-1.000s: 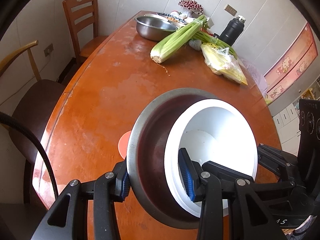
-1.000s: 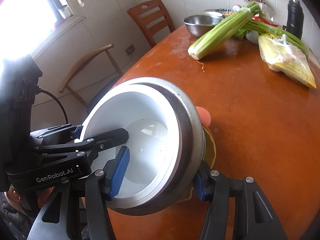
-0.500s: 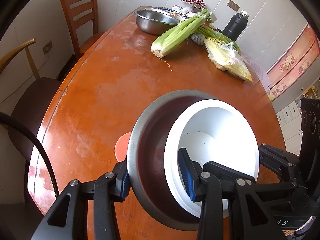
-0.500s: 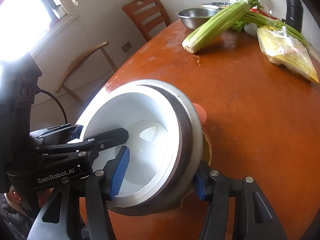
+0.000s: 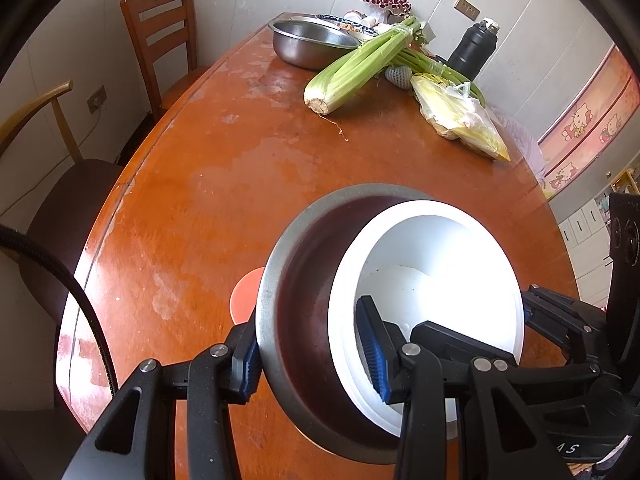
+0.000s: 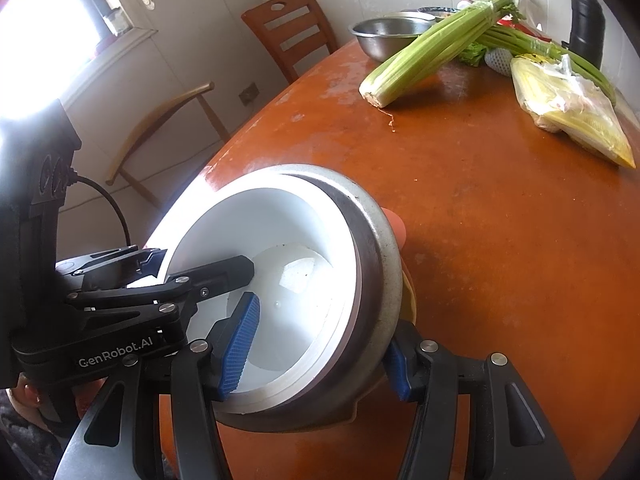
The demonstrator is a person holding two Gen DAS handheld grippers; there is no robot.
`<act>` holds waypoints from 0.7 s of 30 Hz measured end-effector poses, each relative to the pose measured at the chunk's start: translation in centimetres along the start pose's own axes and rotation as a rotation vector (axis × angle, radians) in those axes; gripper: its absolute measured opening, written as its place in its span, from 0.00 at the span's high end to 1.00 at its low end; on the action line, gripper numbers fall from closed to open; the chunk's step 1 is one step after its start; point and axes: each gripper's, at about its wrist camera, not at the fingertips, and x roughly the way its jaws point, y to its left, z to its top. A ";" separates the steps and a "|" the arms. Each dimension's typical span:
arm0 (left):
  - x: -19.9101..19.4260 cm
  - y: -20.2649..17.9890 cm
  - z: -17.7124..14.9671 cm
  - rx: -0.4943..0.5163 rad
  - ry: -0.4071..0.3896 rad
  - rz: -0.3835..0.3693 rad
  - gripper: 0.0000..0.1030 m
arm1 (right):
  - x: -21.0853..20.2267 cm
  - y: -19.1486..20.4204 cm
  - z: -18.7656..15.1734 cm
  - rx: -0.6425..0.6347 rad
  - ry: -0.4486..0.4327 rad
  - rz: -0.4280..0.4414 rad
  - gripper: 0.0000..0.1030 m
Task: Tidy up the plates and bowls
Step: 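Carry the steel bowl with both grippers over the silver pan stack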
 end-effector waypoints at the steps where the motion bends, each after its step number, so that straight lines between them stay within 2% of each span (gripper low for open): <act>1: 0.0 0.0 0.0 0.000 -0.001 0.001 0.59 | 0.0 0.0 0.1 0.000 0.000 0.000 0.42; 21: 0.0 0.0 -0.2 0.016 -0.010 0.038 0.56 | -0.4 0.7 0.0 -0.030 -0.022 -0.068 0.44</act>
